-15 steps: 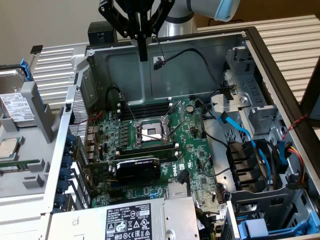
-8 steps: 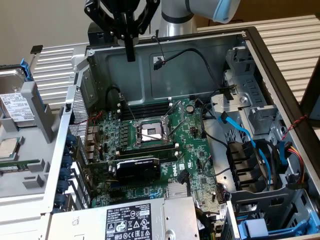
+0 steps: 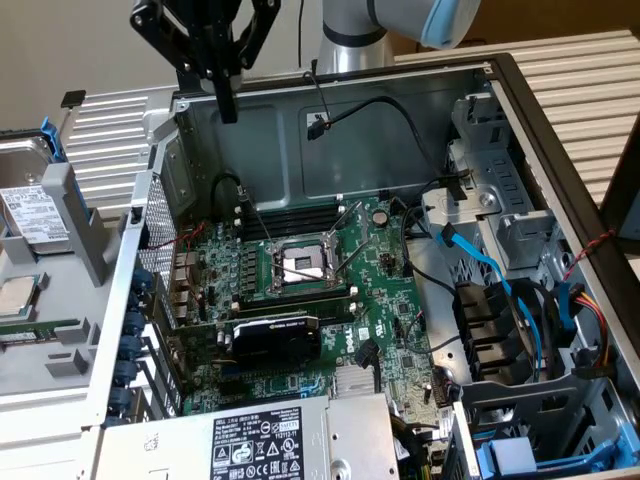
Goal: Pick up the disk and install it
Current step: 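Reach for the disk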
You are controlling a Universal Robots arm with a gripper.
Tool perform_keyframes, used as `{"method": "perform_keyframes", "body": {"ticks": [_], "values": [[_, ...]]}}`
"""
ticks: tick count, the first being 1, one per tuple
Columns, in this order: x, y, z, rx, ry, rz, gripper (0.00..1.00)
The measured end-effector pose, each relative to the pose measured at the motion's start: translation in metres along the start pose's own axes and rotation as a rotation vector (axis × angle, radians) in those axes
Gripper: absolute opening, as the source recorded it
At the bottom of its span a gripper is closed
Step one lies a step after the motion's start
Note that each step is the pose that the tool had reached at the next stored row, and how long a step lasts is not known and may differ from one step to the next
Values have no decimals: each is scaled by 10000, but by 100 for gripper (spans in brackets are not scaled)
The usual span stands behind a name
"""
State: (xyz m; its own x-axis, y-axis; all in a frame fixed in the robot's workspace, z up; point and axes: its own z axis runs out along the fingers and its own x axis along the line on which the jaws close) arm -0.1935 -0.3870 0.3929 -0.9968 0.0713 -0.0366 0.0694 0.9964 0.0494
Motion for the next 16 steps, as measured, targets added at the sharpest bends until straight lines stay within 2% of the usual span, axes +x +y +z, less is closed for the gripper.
{"method": "perform_keyframes", "body": {"ticks": [7, 14, 16], "values": [[214, 133, -2, 57, 12, -2, 11], [531, 136, -14, 67, 12, -3, 11], [614, 134, -17, 71, 53, 0, 11]]}}
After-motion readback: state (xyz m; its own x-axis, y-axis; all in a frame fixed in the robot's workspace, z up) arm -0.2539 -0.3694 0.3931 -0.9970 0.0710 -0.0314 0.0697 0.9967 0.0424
